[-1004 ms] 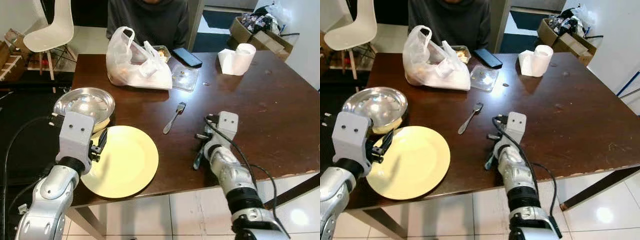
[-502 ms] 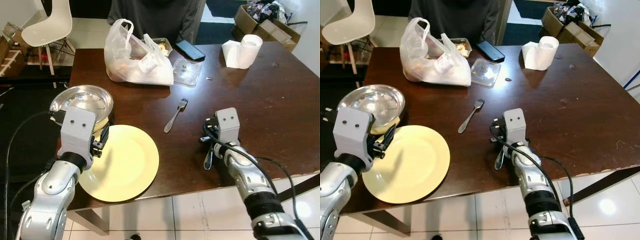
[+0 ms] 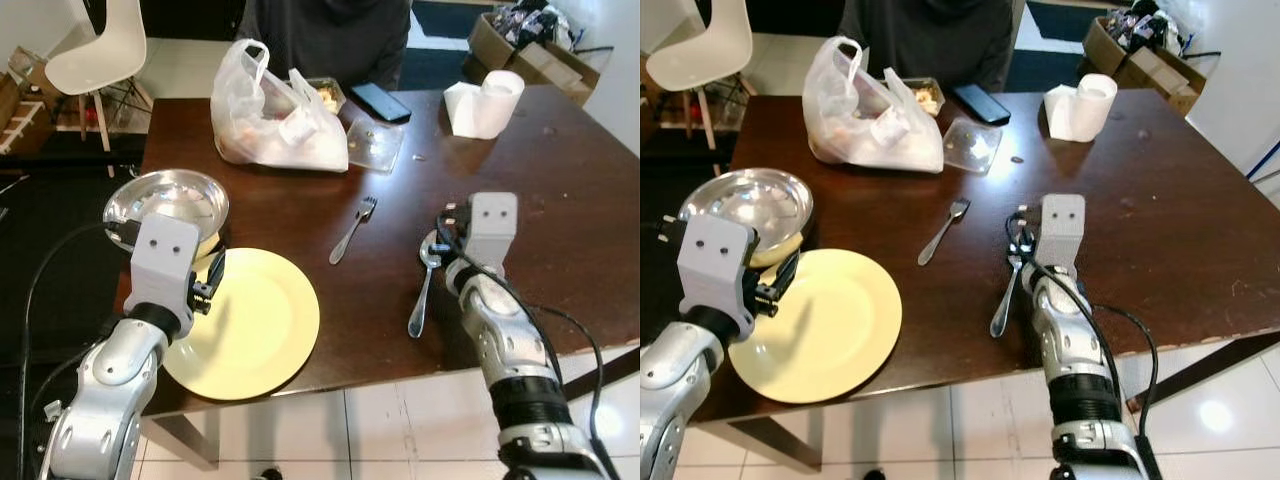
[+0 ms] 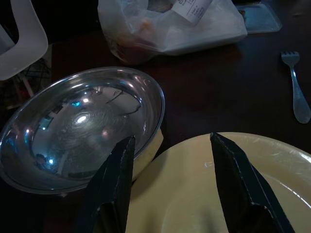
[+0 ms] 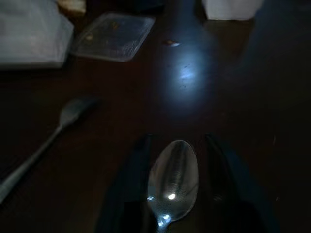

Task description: Setting the table

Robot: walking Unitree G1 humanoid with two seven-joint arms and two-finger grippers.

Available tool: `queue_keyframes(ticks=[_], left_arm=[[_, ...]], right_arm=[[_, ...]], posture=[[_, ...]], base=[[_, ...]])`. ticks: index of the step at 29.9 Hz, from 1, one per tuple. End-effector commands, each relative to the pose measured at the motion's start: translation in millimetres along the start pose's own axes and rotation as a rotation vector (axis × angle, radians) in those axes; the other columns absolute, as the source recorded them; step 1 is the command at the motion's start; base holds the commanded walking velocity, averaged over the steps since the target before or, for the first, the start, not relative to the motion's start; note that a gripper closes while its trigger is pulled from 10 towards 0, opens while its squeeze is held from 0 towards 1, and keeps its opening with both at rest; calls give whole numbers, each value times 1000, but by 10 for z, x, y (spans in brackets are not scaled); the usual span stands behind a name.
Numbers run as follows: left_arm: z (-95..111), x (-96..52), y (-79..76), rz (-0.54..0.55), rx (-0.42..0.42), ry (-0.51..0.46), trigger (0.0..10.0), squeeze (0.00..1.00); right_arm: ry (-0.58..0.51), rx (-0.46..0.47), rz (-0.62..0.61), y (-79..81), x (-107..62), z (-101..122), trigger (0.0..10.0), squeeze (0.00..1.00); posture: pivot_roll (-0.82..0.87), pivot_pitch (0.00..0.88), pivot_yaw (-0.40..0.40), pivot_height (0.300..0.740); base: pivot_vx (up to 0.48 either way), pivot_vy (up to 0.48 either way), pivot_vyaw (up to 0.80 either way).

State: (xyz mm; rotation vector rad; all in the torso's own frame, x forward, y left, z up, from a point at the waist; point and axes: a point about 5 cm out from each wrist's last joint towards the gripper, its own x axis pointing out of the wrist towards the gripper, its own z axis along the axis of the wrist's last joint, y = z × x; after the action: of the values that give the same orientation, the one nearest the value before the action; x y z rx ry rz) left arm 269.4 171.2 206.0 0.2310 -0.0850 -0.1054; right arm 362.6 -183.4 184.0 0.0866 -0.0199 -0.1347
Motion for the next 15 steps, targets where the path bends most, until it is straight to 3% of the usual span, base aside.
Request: queue_keyframes(ticks=[1, 7, 8, 9, 15], left_arm=[[-51, 6, -36, -14, -10, 17, 10000, 0], [-52, 36, -76, -23, -17, 12, 10000, 0], [-53, 38, -81, -23, -18, 11, 10000, 0], [-53, 38, -83, -22, -19, 10, 10000, 0], [-61, 25, -76, -11, -23, 9, 10000, 0]], right_arm=[[82, 108, -38, 21, -109, -164, 10000, 1000], [255, 245, -29, 282, -236, -462, 10000, 1000], [284, 252, -35, 315, -249, -510, 10000, 627], [307, 255, -38, 342, -264, -539, 10000, 0], [381, 198, -79, 349, -327, -690, 10000, 0]], posture=[[114, 124, 54, 740], [112, 118, 48, 740], [114, 115, 44, 740], [114, 115, 44, 740], [117, 113, 32, 740]], base=[[0, 0, 0], [0, 0, 0], [0, 0, 0], [0, 0, 0], [0, 0, 0]])
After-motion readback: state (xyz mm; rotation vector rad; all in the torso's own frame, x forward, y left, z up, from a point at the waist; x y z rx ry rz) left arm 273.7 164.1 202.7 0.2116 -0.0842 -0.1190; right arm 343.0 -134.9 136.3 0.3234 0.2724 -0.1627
